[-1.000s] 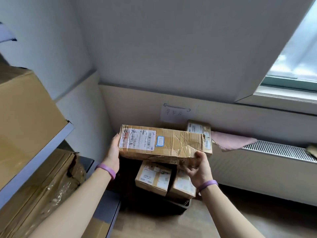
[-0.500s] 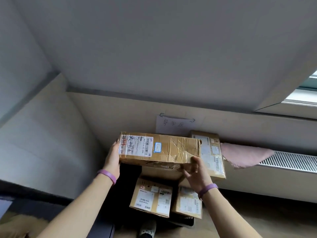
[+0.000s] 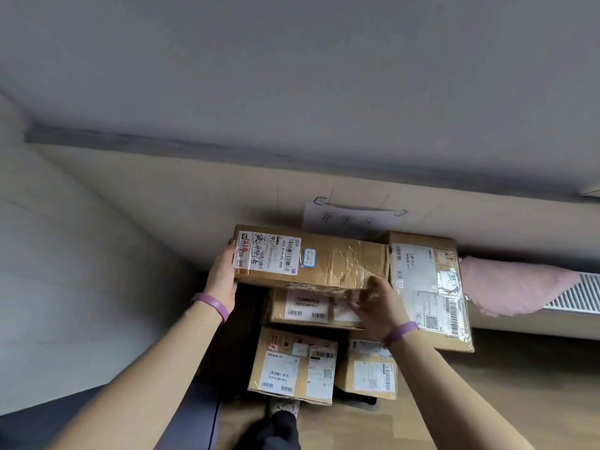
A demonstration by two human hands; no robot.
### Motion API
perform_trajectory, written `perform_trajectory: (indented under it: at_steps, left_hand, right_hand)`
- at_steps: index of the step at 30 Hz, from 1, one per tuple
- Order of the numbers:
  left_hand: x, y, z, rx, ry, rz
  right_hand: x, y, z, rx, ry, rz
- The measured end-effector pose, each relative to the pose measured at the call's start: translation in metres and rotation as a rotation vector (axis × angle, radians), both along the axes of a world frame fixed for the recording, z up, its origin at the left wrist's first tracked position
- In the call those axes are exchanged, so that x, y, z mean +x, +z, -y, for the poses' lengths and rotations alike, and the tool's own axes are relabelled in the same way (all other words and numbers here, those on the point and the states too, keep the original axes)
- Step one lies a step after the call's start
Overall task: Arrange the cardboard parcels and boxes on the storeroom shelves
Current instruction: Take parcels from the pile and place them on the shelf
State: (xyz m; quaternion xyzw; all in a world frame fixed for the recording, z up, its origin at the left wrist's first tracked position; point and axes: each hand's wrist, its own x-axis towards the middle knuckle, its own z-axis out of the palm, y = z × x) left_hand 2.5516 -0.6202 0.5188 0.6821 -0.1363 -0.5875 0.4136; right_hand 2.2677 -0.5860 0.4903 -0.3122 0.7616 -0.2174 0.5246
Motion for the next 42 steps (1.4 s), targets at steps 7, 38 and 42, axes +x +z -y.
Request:
perform_trajectory:
  at_steps: [7, 38, 42]
  left_hand:
    - [-0.006, -0.027, 0.016, -0.055, -0.069, 0.070]
    - [-0.002, -0.030, 0.021, 0.038, -0.099, 0.068]
    - [-0.003, -0.012, 0.021, 0.105, -0.120, 0.151]
  right_hand:
    - [0.010, -0.016, 0.011, 0.046, -0.350, 0.174]
    - [0.052, -0.007, 0.022, 0.017, -0.951, 0.552]
    - [0.054, 0.006, 0.022, 0.022, -0.844, 0.577]
